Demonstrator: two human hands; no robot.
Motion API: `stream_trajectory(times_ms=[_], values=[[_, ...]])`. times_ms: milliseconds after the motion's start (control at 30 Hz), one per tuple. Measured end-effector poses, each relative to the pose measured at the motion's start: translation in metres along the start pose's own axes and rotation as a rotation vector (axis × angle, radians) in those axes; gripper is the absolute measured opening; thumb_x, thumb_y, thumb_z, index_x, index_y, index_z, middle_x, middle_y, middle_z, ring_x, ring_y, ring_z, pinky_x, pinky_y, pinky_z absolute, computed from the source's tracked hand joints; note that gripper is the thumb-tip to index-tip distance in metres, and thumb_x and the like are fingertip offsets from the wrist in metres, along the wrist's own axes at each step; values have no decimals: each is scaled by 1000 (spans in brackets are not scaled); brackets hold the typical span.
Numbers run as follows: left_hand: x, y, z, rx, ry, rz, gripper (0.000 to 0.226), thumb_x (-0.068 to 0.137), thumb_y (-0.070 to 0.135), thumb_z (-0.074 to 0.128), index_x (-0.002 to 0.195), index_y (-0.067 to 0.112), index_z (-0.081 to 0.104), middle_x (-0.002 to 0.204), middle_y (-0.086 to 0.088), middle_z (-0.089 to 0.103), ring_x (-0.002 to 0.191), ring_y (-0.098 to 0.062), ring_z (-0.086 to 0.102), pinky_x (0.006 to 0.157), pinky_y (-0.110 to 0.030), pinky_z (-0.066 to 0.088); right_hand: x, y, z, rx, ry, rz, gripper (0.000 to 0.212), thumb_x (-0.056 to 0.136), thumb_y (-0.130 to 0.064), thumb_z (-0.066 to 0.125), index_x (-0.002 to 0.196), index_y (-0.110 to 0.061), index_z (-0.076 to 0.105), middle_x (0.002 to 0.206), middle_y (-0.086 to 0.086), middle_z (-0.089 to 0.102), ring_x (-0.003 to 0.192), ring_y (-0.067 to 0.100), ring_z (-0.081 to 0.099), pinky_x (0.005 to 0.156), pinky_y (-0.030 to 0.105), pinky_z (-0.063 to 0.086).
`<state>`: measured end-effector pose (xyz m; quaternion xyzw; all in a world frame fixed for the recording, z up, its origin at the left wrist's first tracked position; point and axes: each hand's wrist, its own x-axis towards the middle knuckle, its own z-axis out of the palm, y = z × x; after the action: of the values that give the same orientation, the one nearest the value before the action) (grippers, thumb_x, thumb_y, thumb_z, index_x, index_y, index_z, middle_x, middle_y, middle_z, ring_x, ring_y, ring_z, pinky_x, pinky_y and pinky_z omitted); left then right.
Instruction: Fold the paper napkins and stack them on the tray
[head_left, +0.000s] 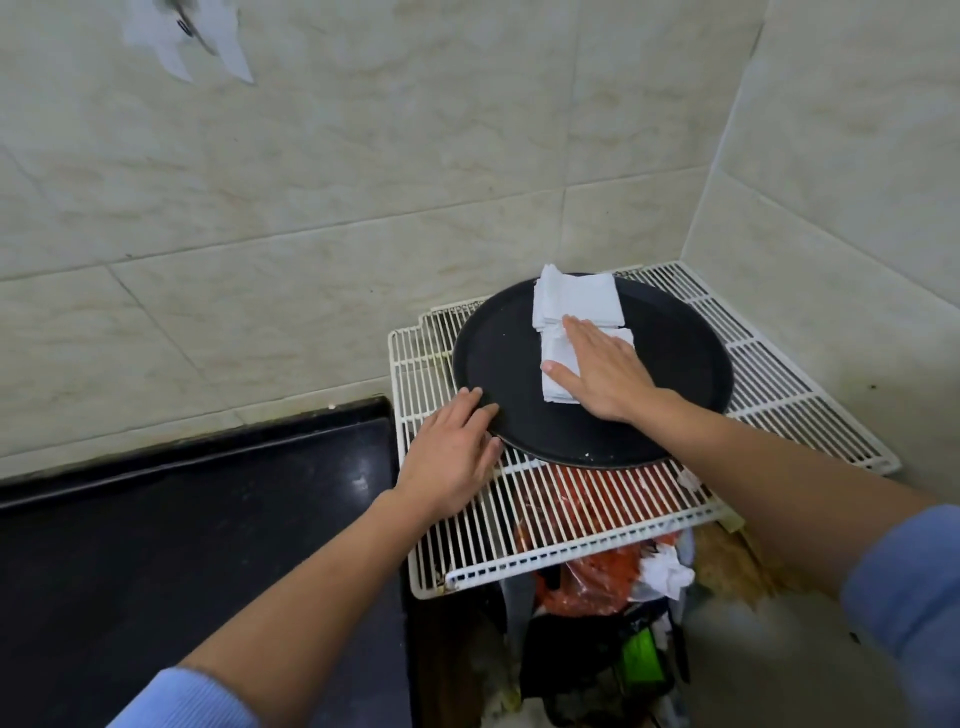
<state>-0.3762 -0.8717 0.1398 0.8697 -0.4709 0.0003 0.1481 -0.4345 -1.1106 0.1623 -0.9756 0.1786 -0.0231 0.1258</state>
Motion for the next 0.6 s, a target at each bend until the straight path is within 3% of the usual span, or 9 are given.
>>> stream_trajectory(times_ms=[133, 300, 467, 600], values=[[-30, -18, -25, -2, 120, -52, 41, 96, 32, 47, 132, 13, 50, 135, -6, 50, 123, -23, 46, 103, -38, 39, -17, -32, -17, 40, 226, -37, 63, 97, -50, 40, 148, -15, 28, 152, 7, 35, 140, 25, 31, 111, 45, 27], [-116, -68, -48, 71, 67, -225, 31, 93, 31, 49, 119, 16, 58, 114, -3, 58, 102, -24, 55, 85, -40, 47, -39, -119, -15, 41, 310, -209, 41, 96, -36, 48, 131, -16, 51, 127, 5, 58, 115, 25, 52, 93, 42, 42], [-253, -124, -73, 104, 19, -471, 24, 94, 34, 46, 106, 17, 60, 103, -2, 60, 93, -26, 60, 75, -37, 49, -81, -243, 29, 111, 178, -389, 30, 94, -31, 52, 118, -16, 61, 110, 3, 66, 101, 24, 61, 81, 38, 50], [-380, -163, -93, 108, 34, -684, 21, 91, 33, 48, 102, 21, 61, 104, 0, 64, 96, -25, 61, 76, -35, 48, -118, -350, 79, 117, 27, -534, 29, 92, -36, 53, 118, -24, 61, 107, -5, 66, 99, 20, 62, 80, 35, 50]])
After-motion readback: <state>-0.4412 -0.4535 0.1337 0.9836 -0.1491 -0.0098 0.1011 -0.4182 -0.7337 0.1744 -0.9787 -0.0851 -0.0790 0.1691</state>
